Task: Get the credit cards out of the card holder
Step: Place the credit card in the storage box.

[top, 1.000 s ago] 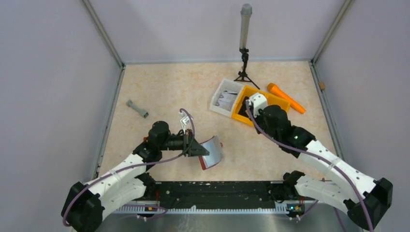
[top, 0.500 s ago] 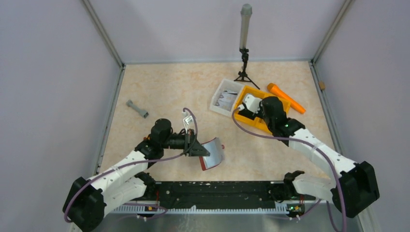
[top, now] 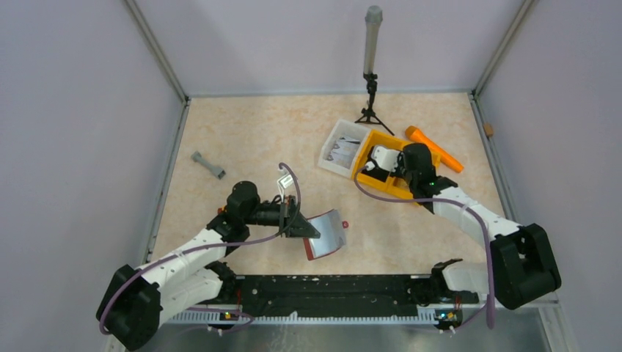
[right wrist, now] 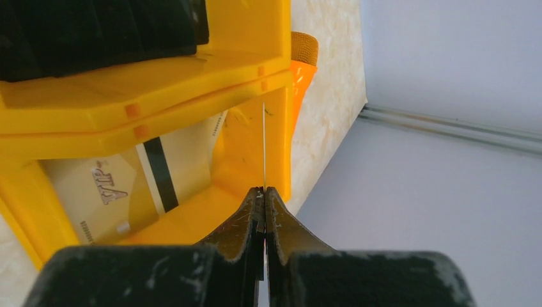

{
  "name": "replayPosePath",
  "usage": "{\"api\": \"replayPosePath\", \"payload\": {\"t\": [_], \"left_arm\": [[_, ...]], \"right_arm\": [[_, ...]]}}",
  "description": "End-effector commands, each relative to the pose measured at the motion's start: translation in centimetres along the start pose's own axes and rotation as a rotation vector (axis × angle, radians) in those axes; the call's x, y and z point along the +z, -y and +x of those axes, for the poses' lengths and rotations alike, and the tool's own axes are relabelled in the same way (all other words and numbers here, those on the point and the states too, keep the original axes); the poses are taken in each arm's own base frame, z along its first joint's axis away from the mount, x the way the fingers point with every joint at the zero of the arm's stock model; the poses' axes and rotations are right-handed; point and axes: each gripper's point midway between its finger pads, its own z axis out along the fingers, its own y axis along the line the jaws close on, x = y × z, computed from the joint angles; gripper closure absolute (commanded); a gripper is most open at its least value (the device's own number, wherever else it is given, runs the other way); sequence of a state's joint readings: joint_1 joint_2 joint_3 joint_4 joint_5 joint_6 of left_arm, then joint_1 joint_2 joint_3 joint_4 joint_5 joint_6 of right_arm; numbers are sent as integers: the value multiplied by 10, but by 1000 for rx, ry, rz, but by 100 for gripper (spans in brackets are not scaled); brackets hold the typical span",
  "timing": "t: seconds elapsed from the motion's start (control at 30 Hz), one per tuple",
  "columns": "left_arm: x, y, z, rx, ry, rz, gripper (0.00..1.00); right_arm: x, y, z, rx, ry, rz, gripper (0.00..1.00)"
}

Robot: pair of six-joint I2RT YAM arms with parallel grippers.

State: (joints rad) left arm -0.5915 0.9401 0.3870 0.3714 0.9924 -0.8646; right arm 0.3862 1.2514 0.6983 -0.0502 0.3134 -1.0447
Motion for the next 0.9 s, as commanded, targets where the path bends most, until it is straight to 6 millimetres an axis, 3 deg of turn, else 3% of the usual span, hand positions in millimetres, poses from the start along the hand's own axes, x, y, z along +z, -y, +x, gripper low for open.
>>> {"api": "replayPosePath", "payload": {"t": [0.0, 0.27, 0.47, 0.57, 0.87], "left_arm": [[0, 12, -3, 54, 2, 67, 100], [0, 14, -1, 45, -8, 90, 100], [-1, 14, 0, 52, -4, 88, 100], [-1, 13, 1, 52, -3, 84, 100], [-1, 12, 1, 45, -8, 82, 100]], "right_arm": [[-3, 31, -6, 15, 72, 90, 100], [5, 19, -10, -1, 117, 51, 100], [9, 2, 0, -29, 69, -33, 100], [9, 1, 9, -36, 22, -45, 100], [10, 6, 14, -25, 10, -33, 100]]}}
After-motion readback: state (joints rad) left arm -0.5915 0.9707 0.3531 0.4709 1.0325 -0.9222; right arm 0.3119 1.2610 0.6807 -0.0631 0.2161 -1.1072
